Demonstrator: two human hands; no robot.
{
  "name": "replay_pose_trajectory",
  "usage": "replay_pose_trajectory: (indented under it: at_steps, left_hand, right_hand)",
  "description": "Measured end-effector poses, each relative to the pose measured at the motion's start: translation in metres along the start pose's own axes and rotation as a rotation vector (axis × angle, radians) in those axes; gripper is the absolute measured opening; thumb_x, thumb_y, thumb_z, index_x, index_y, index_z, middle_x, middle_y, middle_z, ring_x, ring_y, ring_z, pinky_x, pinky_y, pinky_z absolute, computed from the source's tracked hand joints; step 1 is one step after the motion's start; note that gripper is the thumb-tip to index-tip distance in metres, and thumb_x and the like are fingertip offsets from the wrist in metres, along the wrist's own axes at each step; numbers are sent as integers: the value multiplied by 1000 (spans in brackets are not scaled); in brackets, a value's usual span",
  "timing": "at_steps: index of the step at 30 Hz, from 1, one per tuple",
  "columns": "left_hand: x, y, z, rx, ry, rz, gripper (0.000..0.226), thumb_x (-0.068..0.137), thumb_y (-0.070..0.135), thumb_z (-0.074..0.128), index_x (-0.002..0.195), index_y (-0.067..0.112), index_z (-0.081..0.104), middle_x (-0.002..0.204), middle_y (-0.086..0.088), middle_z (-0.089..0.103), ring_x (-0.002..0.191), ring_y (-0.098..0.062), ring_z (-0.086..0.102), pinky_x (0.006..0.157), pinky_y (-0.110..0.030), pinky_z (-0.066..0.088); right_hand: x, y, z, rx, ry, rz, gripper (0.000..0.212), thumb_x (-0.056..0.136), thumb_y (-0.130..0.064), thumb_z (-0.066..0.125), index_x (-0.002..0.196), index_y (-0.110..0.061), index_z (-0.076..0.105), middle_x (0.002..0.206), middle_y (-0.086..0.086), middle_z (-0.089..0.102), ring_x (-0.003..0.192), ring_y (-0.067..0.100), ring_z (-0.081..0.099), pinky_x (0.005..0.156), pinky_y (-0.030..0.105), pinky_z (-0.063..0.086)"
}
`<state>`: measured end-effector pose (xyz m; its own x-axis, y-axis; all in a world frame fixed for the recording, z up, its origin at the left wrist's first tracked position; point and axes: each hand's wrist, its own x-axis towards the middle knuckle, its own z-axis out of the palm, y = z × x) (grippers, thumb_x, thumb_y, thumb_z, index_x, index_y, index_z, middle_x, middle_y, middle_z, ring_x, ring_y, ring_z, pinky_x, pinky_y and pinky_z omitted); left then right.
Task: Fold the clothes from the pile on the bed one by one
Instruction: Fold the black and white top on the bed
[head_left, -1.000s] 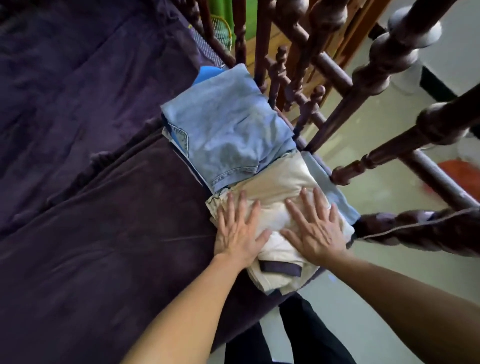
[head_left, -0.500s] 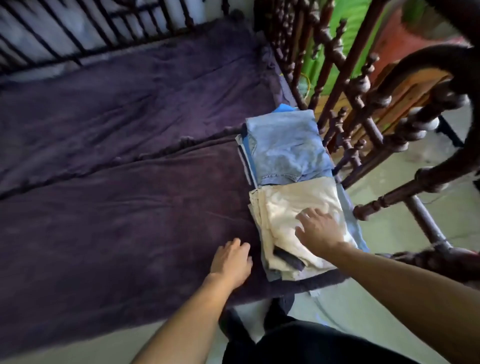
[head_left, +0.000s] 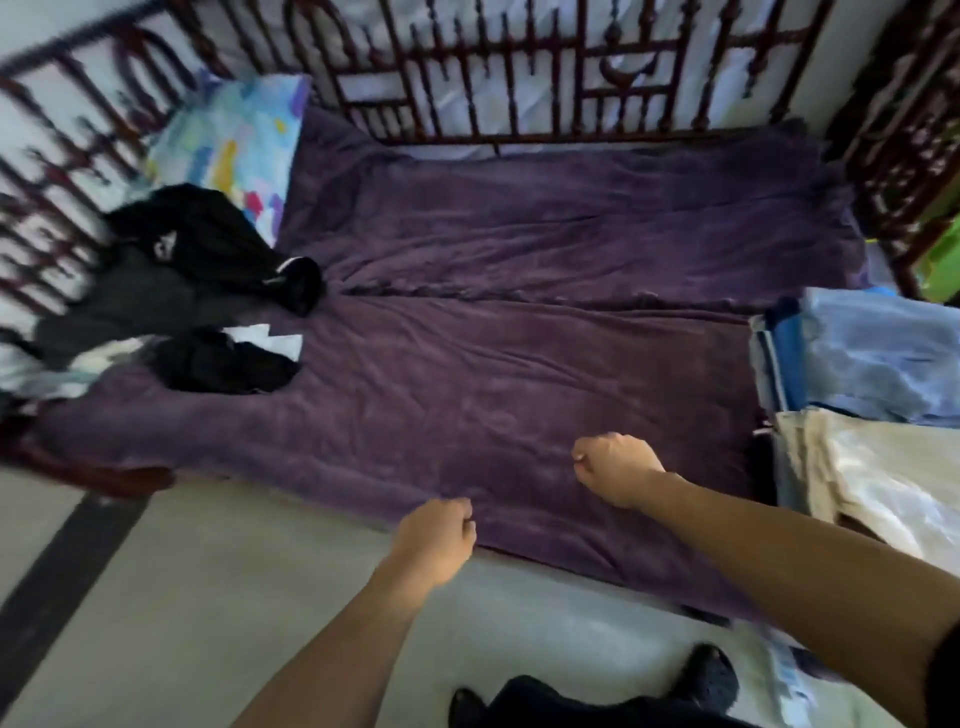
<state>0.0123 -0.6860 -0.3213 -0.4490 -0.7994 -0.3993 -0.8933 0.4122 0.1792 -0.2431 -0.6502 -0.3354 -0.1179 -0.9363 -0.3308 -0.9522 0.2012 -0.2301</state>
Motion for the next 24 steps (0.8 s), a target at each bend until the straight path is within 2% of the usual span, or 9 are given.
replay_pose_trajectory:
  at_steps: [5,10,15,19,24]
  left_hand:
    - [-42,-144,-42,-57,119,-127,22,93,30,50,108,19,62,107,-5,68,104,-27,62,82,-32,46]
    - [-51,-240,-86,-60,208,-251,24,93,31,49,111,21,62,109,-5,66,104,-26,62,83,-31,47]
    - [-35,-319,-119,-107,235,-275,22,93,30,48,104,16,62,102,-6,67,98,-28,62,80,-34,50]
    - [-3,-385,-146,-129,233,-305,23,92,30,49,104,14,62,103,-7,67,99,-28,62,83,-37,51]
    - [59,-464,-179,-89,133,-369,26,92,28,46,107,15,63,113,-8,65,106,-30,59,85,-36,47]
  right_hand:
    - [45,-146,-11,-13,40,-144,25,95,-32,45,112,-24,60,112,7,66,99,33,62,74,34,45]
    - [96,-255,-34,-34,85,-250,27,94,-34,46,116,-27,60,112,3,66,100,28,62,74,32,44]
    - [163,-326,-45,-58,74,-291,26,94,-36,46,114,-27,59,113,4,65,101,28,61,75,32,42]
    - [235,-376,-43,-33,46,-297,27,92,-36,48,115,-28,60,115,4,66,104,29,61,80,32,45]
    - [325,-431,-26,35,-40,-264,29,91,-36,48,115,-25,60,117,6,65,106,29,61,81,33,46]
